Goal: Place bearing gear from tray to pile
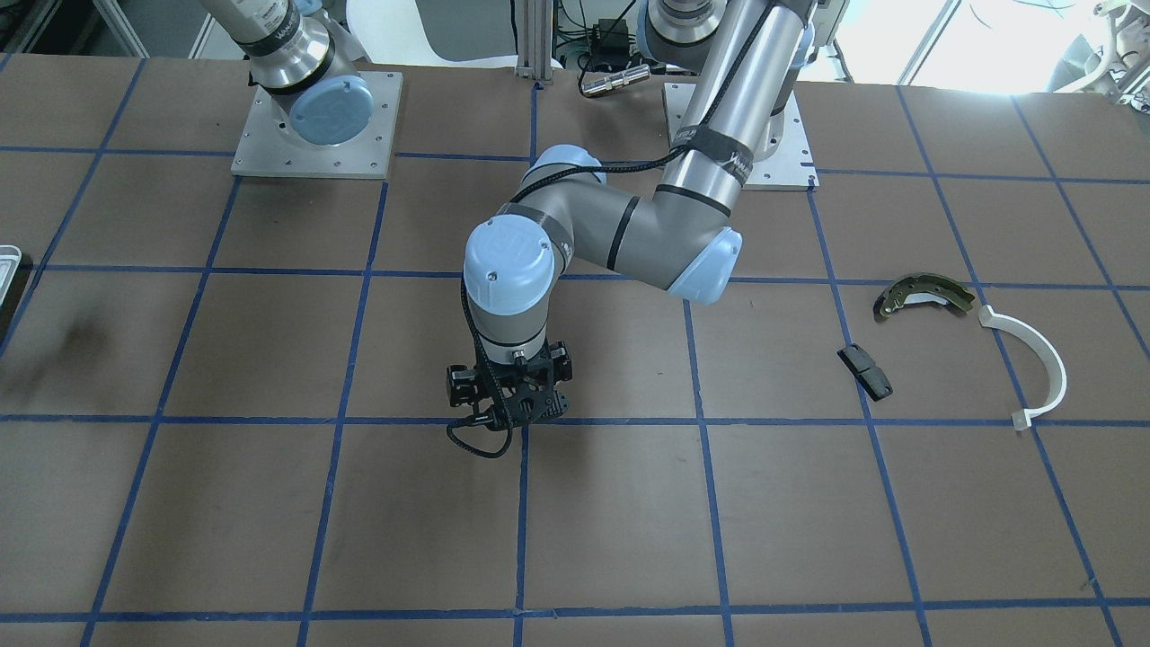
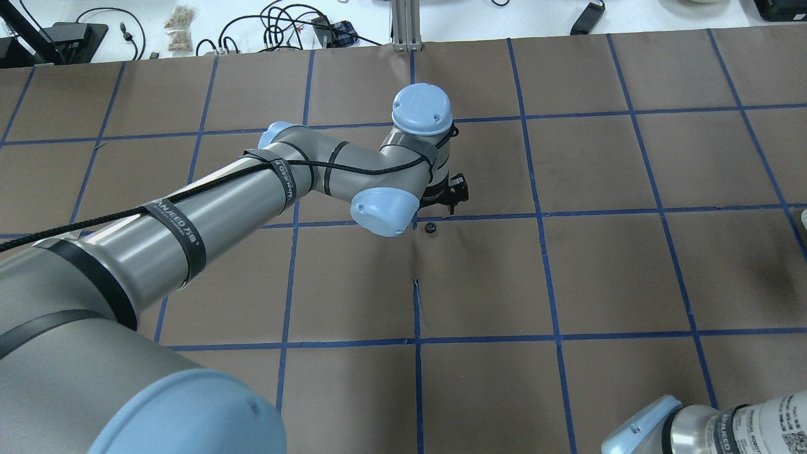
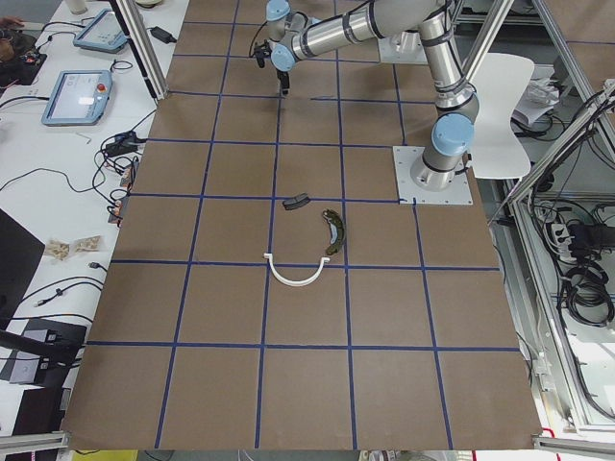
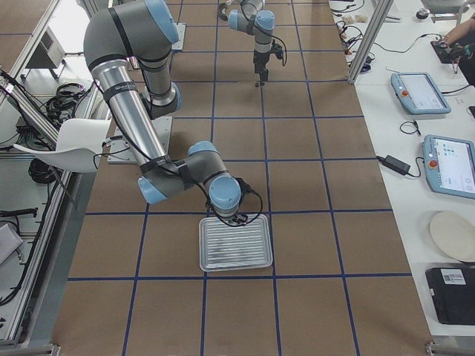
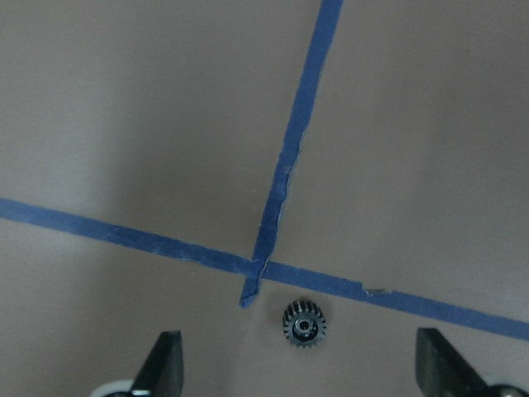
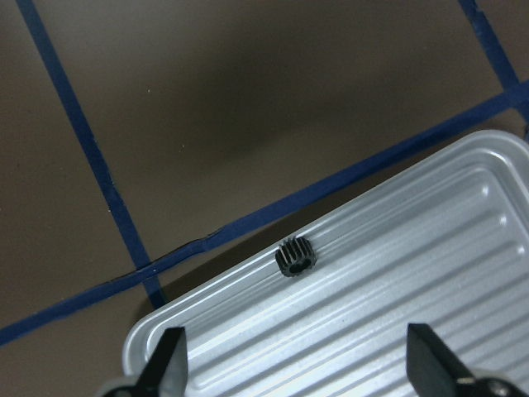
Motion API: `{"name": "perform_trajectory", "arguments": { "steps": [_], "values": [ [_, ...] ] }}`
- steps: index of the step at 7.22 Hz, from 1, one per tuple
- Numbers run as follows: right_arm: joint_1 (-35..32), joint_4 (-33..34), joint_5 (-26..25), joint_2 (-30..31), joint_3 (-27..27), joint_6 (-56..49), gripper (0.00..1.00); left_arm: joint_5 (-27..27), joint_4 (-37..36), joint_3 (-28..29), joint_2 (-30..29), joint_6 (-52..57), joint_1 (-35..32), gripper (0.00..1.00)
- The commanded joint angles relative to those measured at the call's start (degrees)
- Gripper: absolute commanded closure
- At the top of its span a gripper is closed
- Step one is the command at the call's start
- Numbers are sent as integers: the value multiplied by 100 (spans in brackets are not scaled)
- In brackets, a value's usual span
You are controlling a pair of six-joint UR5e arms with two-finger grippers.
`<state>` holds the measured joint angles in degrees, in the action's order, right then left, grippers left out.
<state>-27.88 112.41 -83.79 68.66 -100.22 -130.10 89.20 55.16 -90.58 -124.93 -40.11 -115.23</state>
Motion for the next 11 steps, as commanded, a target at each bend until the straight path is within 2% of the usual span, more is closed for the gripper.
{"name": "perform_trajectory", "arguments": {
  "steps": [1,2,3,4,6,7,9,10,11],
  "values": [
    [55,0,519,-204,-23,-1223,8,18,-58,5,-154,-137,-79,26],
    [55,18,634,-265,-50,-1385,8,18,-58,5,-146,-138,-79,71],
    [55,53,644,-370,-50,-1473,8,18,-58,-3,-137,-138,-79,96],
    [55,175,644,-432,-50,-1474,8,1,-49,5,-67,-120,-79,100],
    [46,299,636,-599,-50,-1544,13,36,82,-12,135,-59,-44,100],
    [2,290,636,-608,-50,-1501,14,45,439,31,353,150,157,100],
    [2,282,636,-617,-50,-1501,22,508,1808,-38,1195,2259,1234,100],
    [2,282,618,-626,-50,-1535,27,658,2197,-126,1504,3610,1944,100],
    [2,273,592,-617,-50,-1509,34,660,2218,-396,1742,4450,2595,100]
  ]
}}
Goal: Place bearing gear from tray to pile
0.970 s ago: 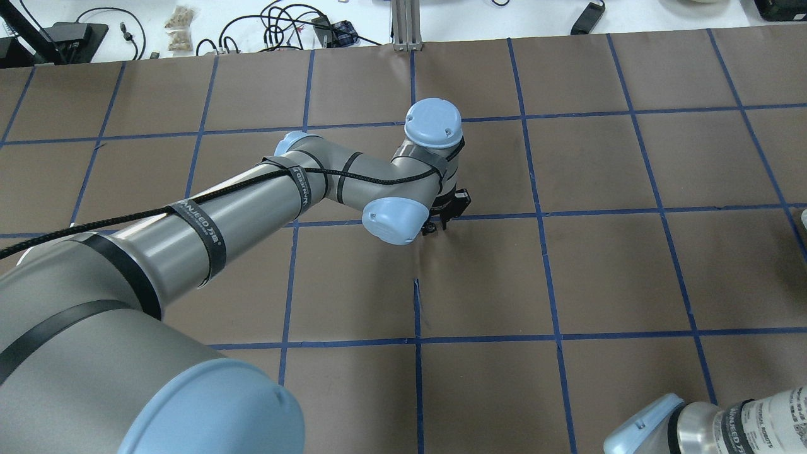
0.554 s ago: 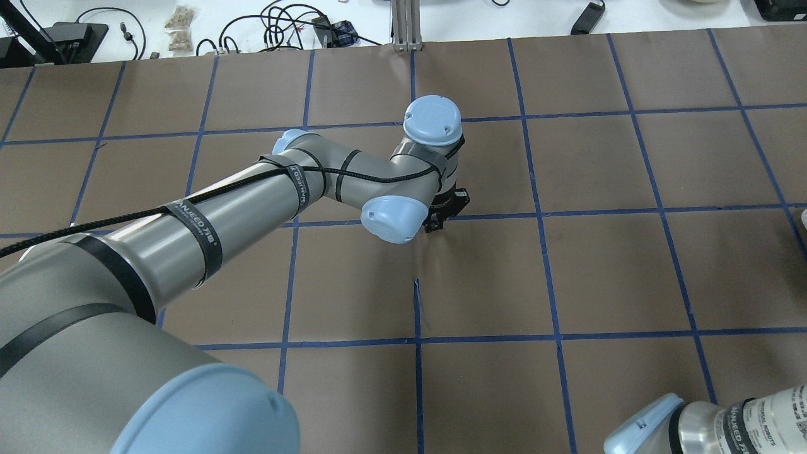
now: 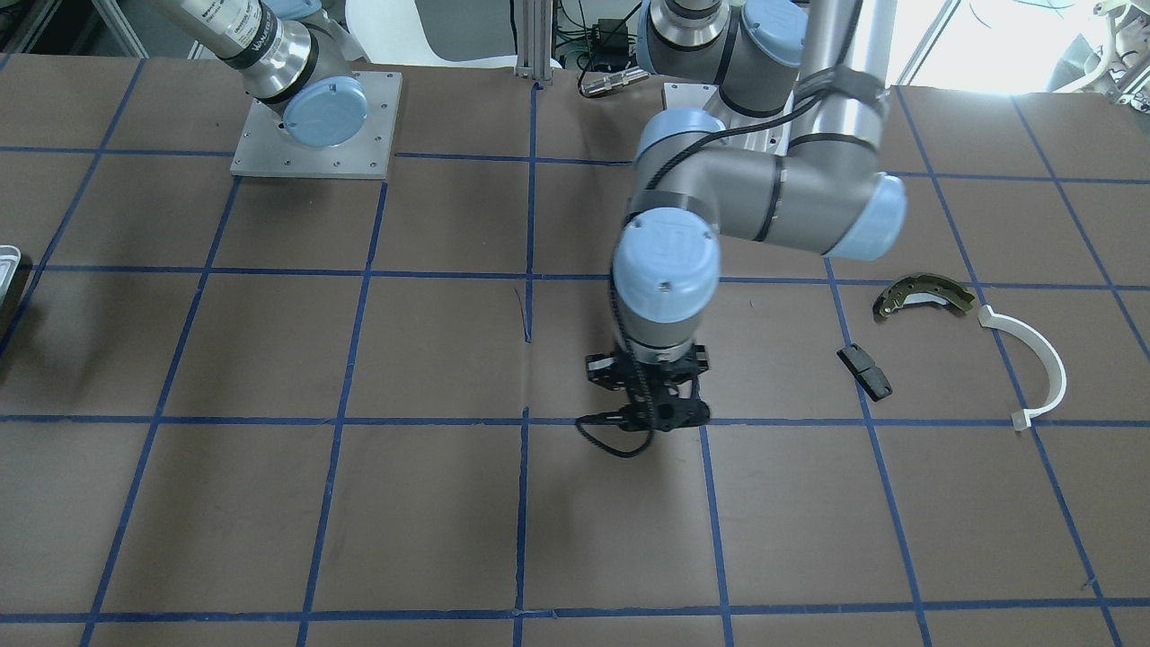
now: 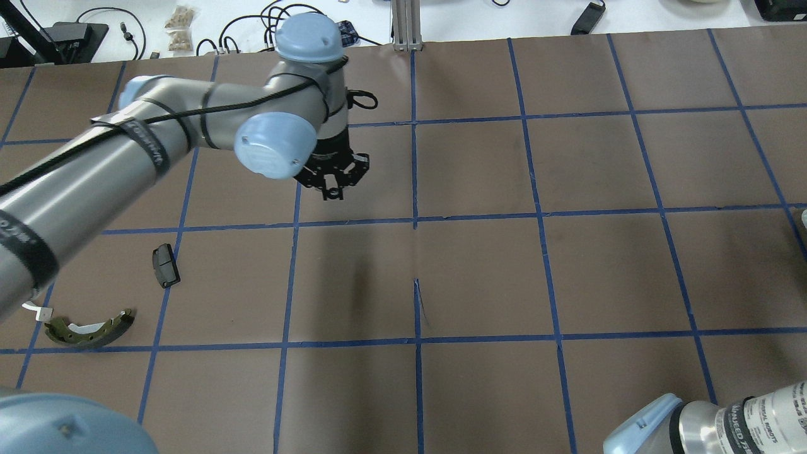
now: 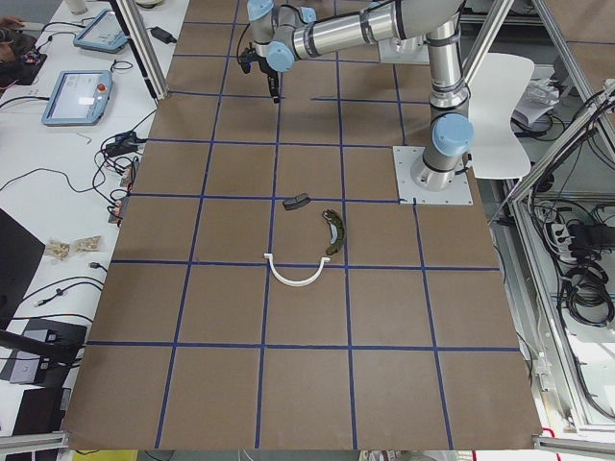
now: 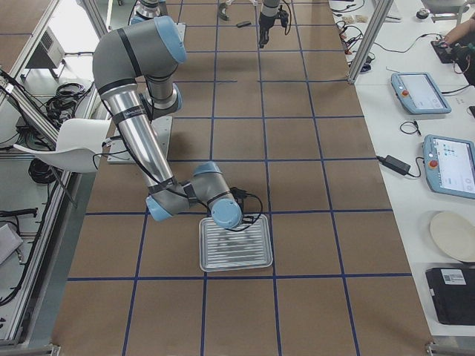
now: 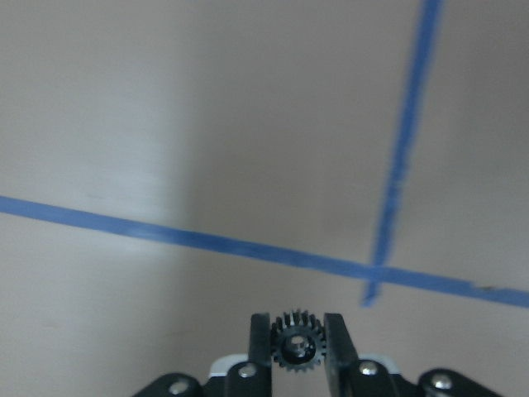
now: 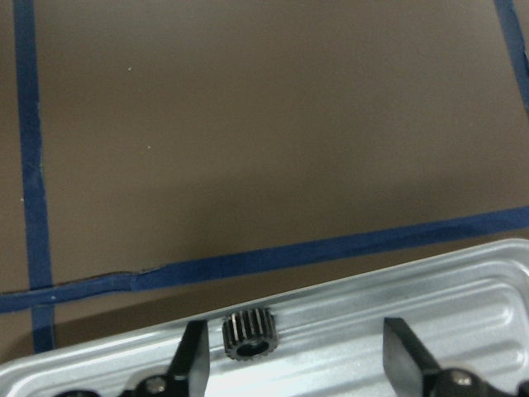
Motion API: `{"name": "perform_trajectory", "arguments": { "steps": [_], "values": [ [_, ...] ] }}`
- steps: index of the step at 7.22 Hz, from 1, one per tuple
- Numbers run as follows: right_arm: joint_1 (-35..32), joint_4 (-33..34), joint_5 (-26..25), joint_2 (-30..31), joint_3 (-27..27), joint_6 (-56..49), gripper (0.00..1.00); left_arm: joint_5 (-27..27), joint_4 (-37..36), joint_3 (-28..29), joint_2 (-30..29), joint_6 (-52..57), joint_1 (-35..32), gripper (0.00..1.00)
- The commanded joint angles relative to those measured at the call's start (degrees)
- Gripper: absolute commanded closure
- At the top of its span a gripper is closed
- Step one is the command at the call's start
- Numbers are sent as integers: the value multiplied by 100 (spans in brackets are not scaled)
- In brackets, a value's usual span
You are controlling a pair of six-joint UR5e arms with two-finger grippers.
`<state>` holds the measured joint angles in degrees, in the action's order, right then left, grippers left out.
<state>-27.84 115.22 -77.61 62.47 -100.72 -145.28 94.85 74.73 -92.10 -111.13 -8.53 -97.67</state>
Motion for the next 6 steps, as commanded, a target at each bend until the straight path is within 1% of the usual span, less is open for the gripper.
{"name": "perform_trajectory", "arguments": {
  "steps": [1,2,3,4,5,6],
  "values": [
    [-2,-51,-9,11,-9,26,34,339,200,-560,529,1997,1456,100],
    [-11,-78,-9,11,-9,17,36,707,95,-859,592,2474,2158,100],
    [-11,-78,-9,11,-9,17,37,693,-306,-1079,549,3349,2870,100],
    [-11,-87,-26,11,0,17,42,667,-1250,-1369,322,4358,3582,100],
    [-11,-87,-26,11,-9,17,45,554,-1807,-1720,198,4681,4015,100],
    [-11,-87,-26,11,-9,17,54,239,-2135,-1967,49,4667,4080,100]
  ]
}}
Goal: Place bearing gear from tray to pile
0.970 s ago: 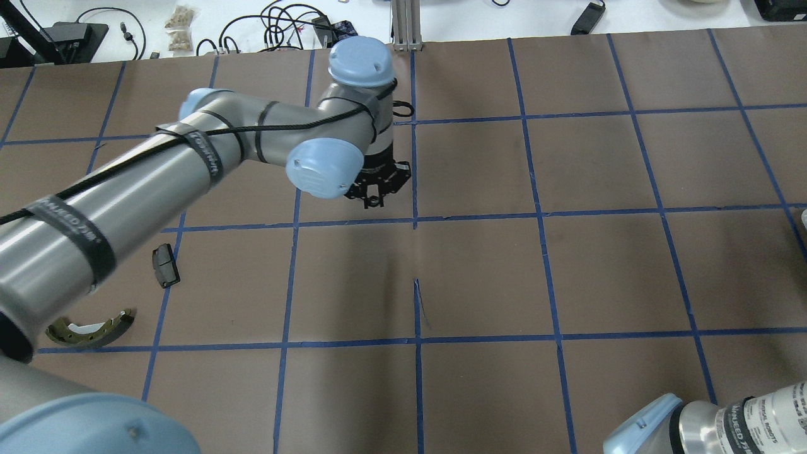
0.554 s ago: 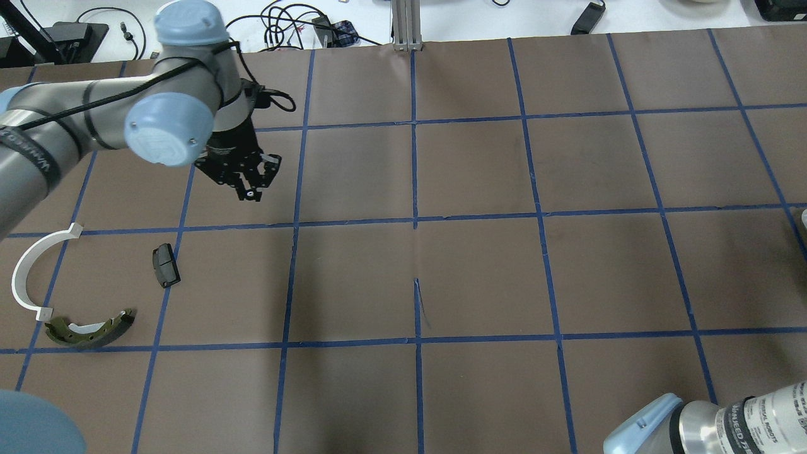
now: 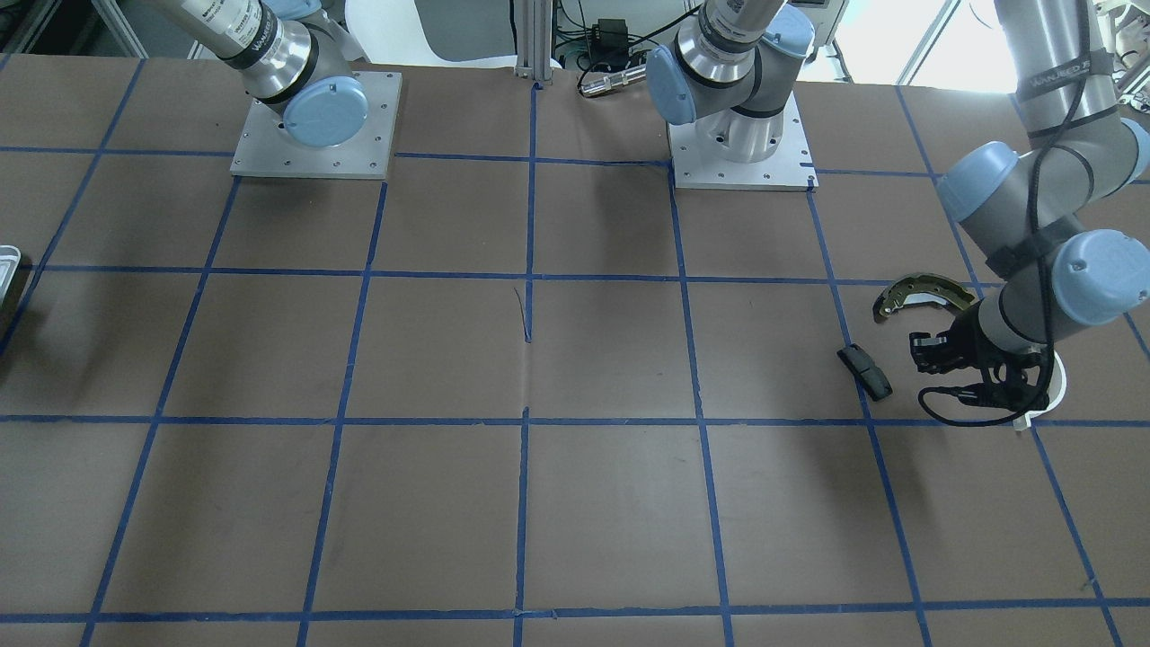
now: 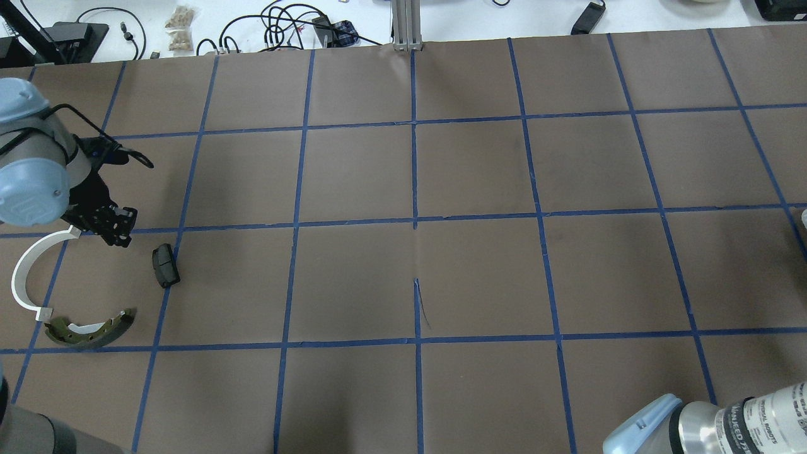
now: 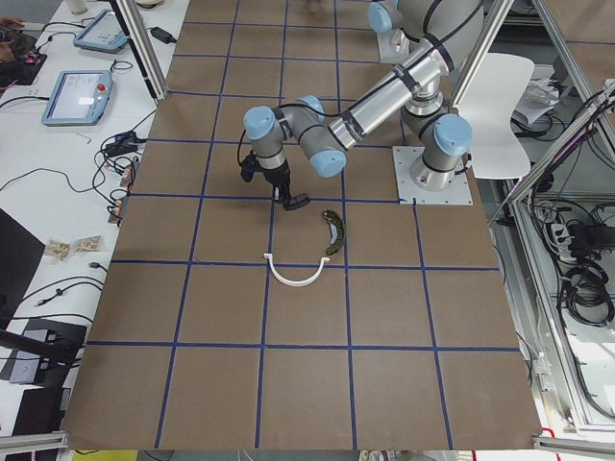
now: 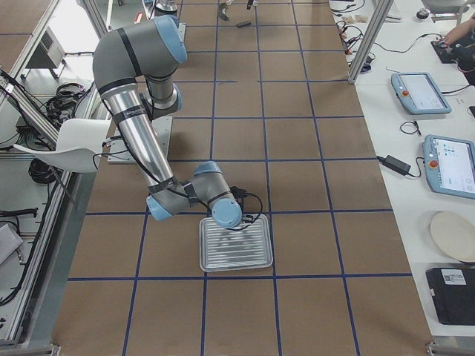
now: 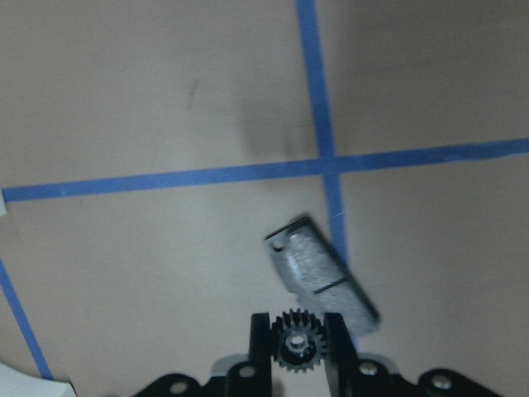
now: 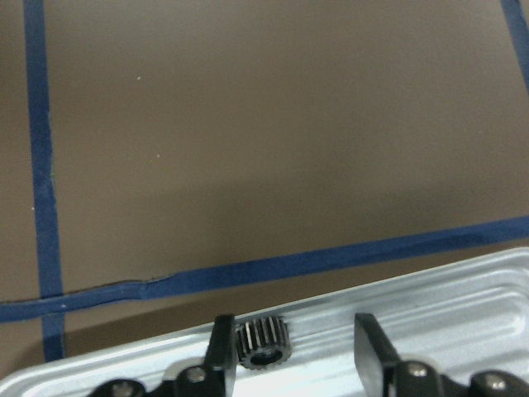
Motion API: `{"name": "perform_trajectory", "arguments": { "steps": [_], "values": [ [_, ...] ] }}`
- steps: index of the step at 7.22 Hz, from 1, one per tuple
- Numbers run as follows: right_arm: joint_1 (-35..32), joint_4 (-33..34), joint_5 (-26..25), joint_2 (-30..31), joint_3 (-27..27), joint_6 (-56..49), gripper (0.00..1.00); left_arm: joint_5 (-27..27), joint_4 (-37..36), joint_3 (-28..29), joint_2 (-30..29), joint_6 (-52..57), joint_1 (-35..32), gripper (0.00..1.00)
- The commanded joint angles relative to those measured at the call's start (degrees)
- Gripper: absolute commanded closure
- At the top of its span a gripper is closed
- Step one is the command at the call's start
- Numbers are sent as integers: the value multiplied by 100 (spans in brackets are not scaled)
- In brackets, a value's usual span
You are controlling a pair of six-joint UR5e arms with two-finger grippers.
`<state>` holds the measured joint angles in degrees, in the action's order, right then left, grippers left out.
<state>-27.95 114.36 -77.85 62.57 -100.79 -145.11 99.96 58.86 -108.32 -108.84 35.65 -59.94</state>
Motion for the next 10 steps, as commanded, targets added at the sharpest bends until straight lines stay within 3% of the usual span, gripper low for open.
{"name": "perform_trajectory", "arguments": {
  "steps": [1,2,3,4,7,10],
  "values": [
    [0,-1,-28,-8,-2,9,65,-414,-725,-435,-312,267,334,100],
    [0,-1,-46,1,7,9,75,-424,-900,-444,-382,284,334,83],
    [0,-10,-46,18,7,9,82,-450,-946,-348,-374,284,326,18],
    [0,-10,-72,44,15,18,82,-538,-877,-174,-261,241,256,0],
    [-114,-631,-125,683,7,865,84,-556,96,678,-23,205,-208,0],
    [-1357,-1231,-117,1720,-185,4048,84,-896,985,1215,240,-155,-772,0]
  ]
}}
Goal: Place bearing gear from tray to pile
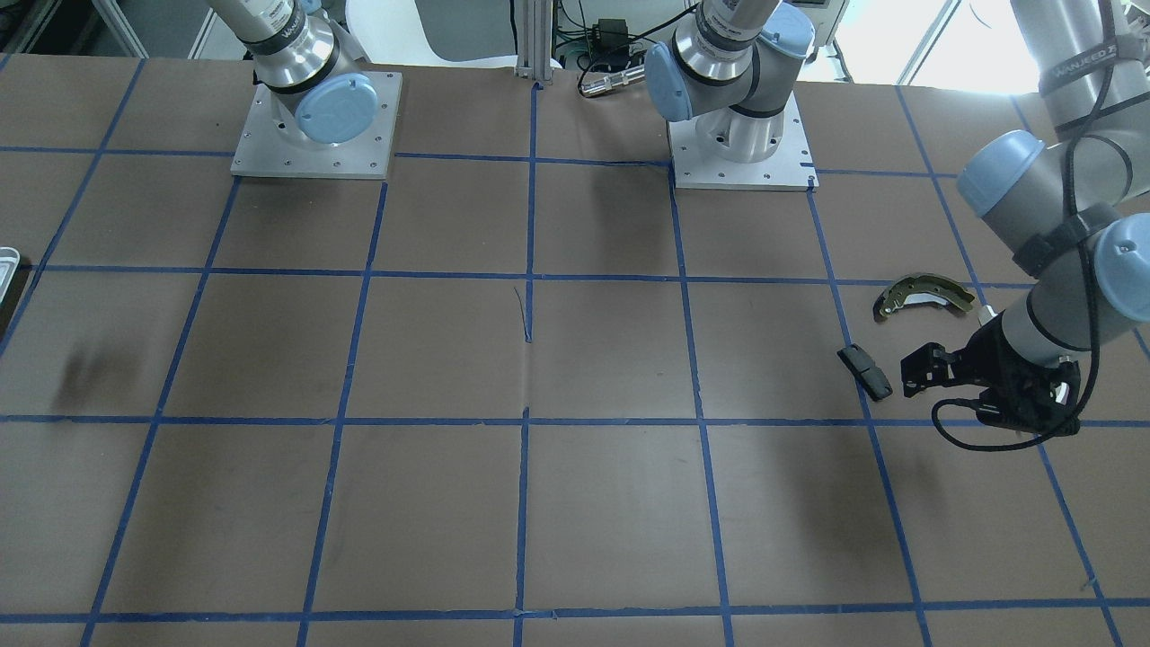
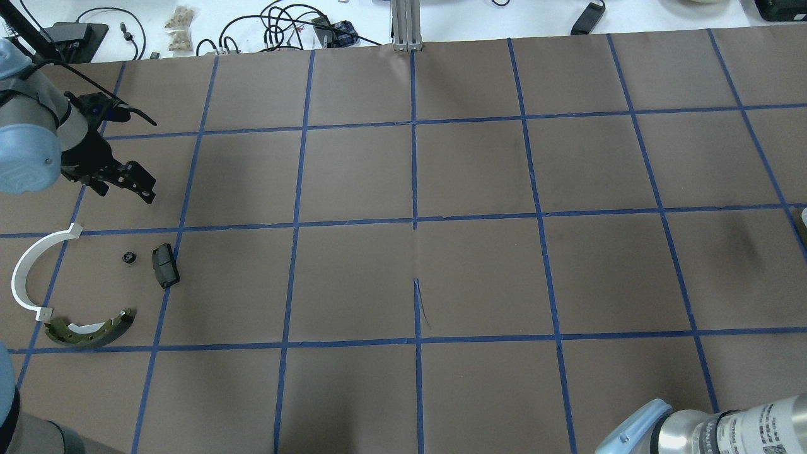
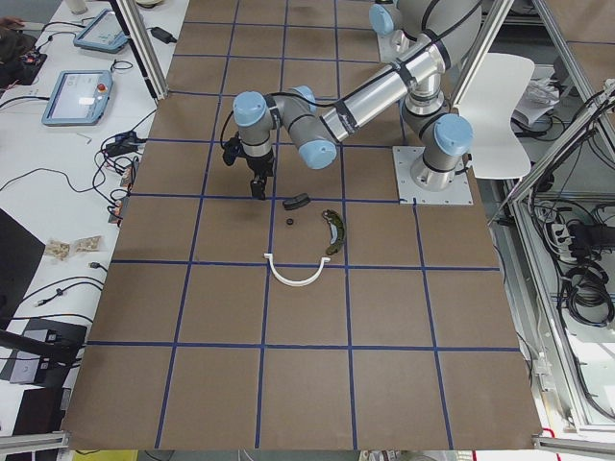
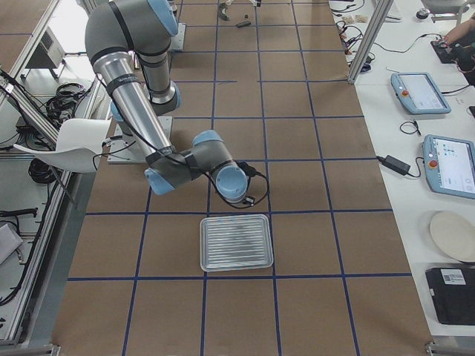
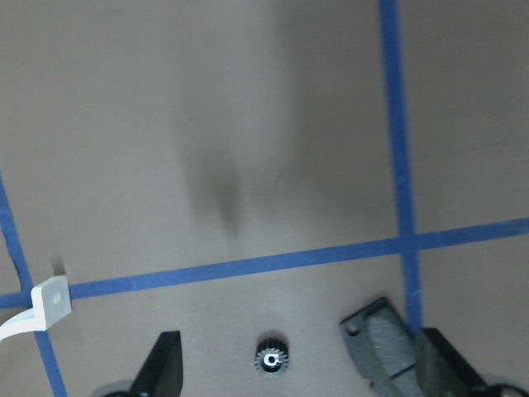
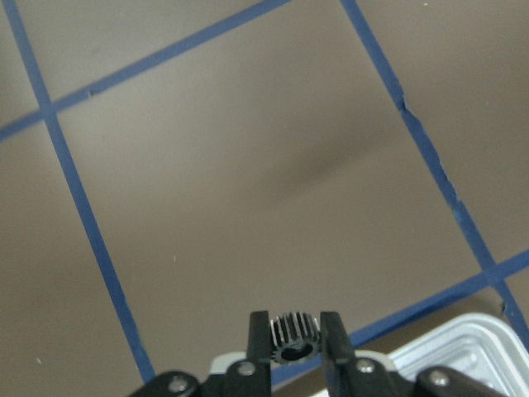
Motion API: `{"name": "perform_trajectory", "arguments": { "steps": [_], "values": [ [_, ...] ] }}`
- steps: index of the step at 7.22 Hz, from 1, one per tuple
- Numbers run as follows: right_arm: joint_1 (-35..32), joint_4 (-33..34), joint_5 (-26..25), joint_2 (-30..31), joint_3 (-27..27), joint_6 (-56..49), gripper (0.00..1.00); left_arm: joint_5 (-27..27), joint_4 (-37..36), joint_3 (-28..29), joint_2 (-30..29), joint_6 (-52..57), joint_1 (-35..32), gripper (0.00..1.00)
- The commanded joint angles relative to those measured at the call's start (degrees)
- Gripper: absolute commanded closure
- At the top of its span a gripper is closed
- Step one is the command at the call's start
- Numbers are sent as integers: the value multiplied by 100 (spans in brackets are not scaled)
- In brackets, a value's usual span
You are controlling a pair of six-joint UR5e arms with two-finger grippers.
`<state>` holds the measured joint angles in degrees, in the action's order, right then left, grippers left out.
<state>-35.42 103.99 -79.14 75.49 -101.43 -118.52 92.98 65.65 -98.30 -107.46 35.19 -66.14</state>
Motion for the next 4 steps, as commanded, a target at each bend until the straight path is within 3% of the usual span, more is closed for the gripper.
{"name": "perform_trajectory", "arguments": {
  "steps": [1,3,4],
  "values": [
    [-1476,-177,38,692,-340,2846,84,-271,621,293,77,-274,-189,0],
    [-3270,-20,39,853,-343,5957,84,-386,633,311,120,-1062,-792,0],
    [-4009,538,56,801,-351,7364,84,-394,633,337,94,-1632,-1074,0]
  ]
}}
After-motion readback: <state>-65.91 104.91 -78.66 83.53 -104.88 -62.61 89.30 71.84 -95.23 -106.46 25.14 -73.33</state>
